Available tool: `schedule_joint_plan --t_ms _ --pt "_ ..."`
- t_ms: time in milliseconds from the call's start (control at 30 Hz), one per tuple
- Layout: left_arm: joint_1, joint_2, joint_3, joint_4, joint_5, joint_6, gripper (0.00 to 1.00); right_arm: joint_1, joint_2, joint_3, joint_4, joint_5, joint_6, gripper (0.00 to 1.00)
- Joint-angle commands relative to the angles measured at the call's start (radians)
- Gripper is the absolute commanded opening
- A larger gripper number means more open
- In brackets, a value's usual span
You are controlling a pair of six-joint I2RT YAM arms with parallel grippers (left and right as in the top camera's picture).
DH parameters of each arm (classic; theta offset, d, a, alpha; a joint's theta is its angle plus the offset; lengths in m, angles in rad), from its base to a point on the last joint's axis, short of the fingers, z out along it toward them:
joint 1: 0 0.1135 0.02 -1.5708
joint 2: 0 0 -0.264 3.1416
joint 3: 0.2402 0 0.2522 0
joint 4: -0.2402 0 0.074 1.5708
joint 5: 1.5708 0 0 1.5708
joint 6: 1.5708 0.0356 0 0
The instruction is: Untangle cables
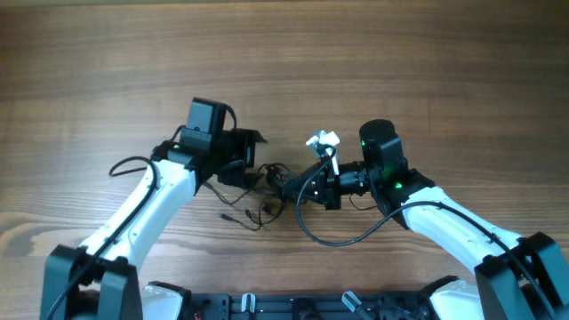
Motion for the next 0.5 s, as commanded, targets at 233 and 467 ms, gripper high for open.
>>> schedule_joint_plan --t_ms 233,467 --pt "0.207 0.06 0.01 0.312 0.003 -0.208 0.04 -0.002 0.011 0.006 -0.06 -0.019 0.027 0.04" --pt "0.569 0.06 0.01 0.161 0.001 -0.056 0.07 -0.002 0.011 0.005 -0.12 0.005 0.001 0.04"
